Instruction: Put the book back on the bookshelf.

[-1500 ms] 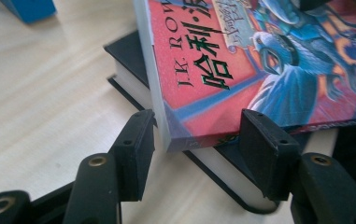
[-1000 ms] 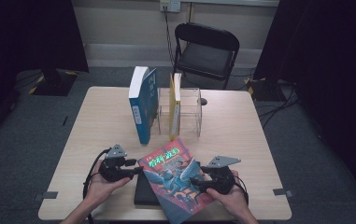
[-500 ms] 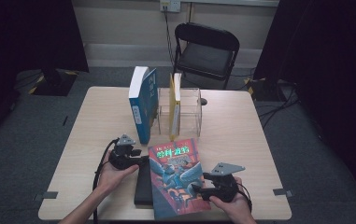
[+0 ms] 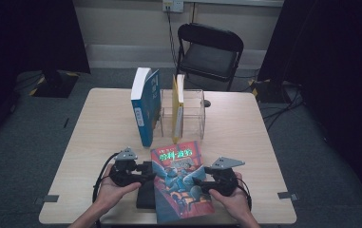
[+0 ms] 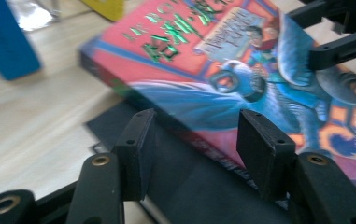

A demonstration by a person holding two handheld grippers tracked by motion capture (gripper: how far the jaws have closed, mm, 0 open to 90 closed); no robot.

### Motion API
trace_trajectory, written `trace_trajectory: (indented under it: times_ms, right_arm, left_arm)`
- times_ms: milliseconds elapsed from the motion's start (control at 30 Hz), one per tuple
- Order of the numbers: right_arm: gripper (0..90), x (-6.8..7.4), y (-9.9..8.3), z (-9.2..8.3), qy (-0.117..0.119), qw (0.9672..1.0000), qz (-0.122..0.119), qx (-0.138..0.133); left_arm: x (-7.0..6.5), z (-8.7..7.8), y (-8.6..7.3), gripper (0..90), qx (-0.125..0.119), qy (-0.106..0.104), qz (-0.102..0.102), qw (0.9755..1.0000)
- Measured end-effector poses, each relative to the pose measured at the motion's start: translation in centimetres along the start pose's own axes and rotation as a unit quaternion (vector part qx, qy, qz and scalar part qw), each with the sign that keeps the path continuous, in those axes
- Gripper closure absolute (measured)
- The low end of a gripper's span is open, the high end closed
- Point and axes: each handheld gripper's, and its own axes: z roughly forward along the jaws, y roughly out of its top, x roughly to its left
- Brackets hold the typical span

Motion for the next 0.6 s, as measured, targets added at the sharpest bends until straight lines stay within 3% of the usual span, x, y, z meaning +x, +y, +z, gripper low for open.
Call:
trace_trajectory:
  times_ms: [67, 167, 400, 600]
  right_arm:
    - [39.7, 0.2, 0.0, -0.1, -0.003, 1.0000, 0.000, 0.001]
    - [39.2, 0.4, -0.1, -0.1, -0.003, 1.0000, 0.001, 0.002]
    - [36.5, 1.7, -0.6, -0.4, -0.002, 1.0000, -0.002, 0.003]
    - [36.5, 1.7, -0.5, 0.1, -0.004, 1.0000, 0.001, -0.008]
  left_arm:
    - [0.0, 0.6, 0.0, 46.3, 0.004, -0.011, -0.008, 0.9999]
    - [-0.3, 0.8, 0.3, 44.9, 0.004, 0.006, 0.001, 1.0000]
    - [0.2, 1.2, 0.7, 42.6, 0.003, 0.014, 0.000, 0.9999]
    - [0.4, 1.3, 0.8, 39.3, 0.000, 0.022, -0.009, 0.9997]
